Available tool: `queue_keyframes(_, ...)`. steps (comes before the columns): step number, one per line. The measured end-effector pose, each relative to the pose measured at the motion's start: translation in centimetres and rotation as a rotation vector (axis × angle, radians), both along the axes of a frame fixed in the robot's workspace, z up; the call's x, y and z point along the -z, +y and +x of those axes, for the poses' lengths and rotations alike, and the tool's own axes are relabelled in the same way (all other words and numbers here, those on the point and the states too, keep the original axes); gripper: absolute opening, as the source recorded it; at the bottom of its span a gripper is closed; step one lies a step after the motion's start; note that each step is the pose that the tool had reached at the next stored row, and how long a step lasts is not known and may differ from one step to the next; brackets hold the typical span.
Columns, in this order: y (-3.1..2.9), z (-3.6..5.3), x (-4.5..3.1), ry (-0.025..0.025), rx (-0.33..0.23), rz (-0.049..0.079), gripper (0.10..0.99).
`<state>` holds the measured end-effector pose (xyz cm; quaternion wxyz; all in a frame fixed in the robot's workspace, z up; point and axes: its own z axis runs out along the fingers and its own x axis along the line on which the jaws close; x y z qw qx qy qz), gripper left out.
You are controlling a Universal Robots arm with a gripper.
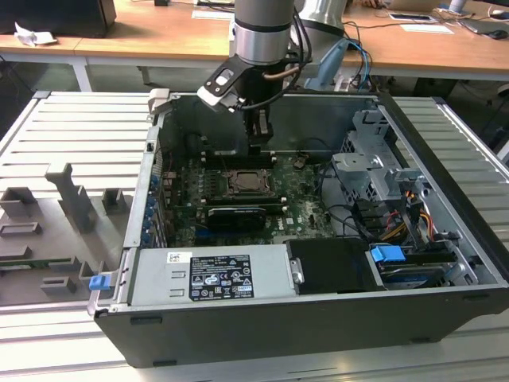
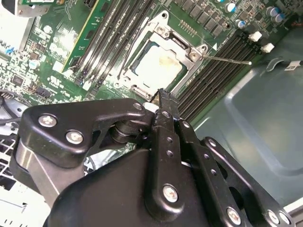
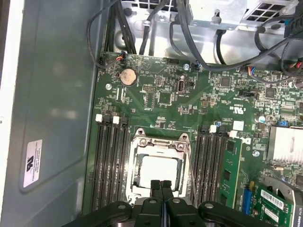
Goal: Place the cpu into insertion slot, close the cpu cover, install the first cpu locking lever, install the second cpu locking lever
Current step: 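Install the first cpu locking lever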
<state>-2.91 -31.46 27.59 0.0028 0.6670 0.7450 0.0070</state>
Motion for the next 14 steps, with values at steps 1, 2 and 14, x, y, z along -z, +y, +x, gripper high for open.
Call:
queue_keyframes(1, 0.00, -0.01, -0.01, 0.0001, -0.013, 0.000, 0.106)
queue_keyframes(2, 0.00, -0.01, -0.01, 0.0001, -0.030, 0.000, 0.106)
queue_keyframes(14, 0.00, -0.01, 0.04, 0.0000, -0.269, -0.001, 0.106)
